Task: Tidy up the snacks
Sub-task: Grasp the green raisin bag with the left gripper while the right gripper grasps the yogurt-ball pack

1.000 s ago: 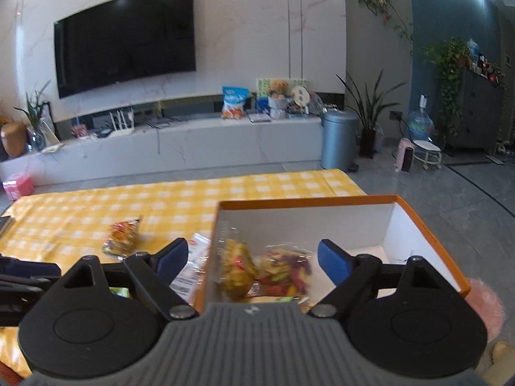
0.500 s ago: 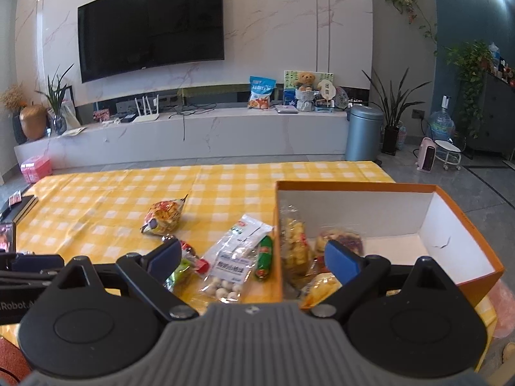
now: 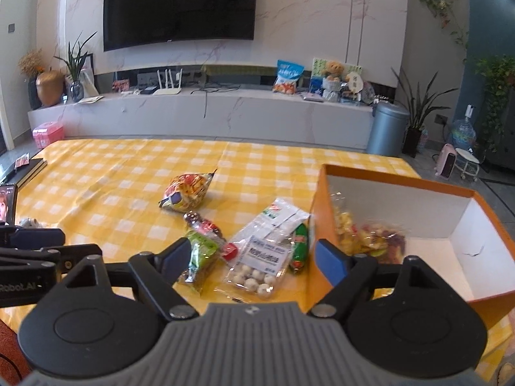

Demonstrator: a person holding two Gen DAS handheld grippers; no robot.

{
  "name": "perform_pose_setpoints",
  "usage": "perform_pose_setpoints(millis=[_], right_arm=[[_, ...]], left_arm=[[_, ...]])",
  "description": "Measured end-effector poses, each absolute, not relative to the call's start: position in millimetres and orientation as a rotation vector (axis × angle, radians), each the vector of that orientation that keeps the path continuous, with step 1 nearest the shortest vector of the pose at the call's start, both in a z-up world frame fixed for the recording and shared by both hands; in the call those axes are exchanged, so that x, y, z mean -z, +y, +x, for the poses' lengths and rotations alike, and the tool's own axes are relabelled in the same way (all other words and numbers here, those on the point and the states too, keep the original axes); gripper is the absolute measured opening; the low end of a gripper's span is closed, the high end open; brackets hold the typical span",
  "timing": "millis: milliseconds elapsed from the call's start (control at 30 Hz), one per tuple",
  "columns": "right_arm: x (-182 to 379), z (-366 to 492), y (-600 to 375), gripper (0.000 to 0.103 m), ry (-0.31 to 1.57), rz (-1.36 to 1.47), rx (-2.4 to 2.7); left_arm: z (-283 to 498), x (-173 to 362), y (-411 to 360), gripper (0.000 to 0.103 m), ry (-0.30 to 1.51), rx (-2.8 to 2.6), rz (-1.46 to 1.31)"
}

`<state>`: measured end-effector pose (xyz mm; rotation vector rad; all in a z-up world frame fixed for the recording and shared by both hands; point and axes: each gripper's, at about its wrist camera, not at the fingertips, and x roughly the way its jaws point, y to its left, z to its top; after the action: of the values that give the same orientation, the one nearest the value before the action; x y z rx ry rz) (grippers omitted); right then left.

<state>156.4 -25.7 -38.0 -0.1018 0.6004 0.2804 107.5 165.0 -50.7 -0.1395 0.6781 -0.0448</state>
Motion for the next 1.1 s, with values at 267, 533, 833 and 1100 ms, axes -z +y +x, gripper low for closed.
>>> perform_pose_setpoints(millis=[267,533,833,1100], right_arm=[[61.7,181.1,3.5,0.063,0.665,-0.107,-0.322],[81.8,198.8,4.9,0.047,0.673,-0.118,-0.224],[88.5,221.2,-22.2,0.045,0.739,0.075,-0.208],[100.5,230.0,-18.0,0.055,0.816,0.149,-0.178]], left_arm=[[123.8,71.6,175.5,0.069,0.724,0.029,-0.128],[145.1,85.8,162.2,0.076,0.714,0.141,-0.098],[178.5,109.3,135.1,0.082,0.719,0.238,0.003],[202.1,126.5,124.0,0.079,0.768,0.232,0.044]])
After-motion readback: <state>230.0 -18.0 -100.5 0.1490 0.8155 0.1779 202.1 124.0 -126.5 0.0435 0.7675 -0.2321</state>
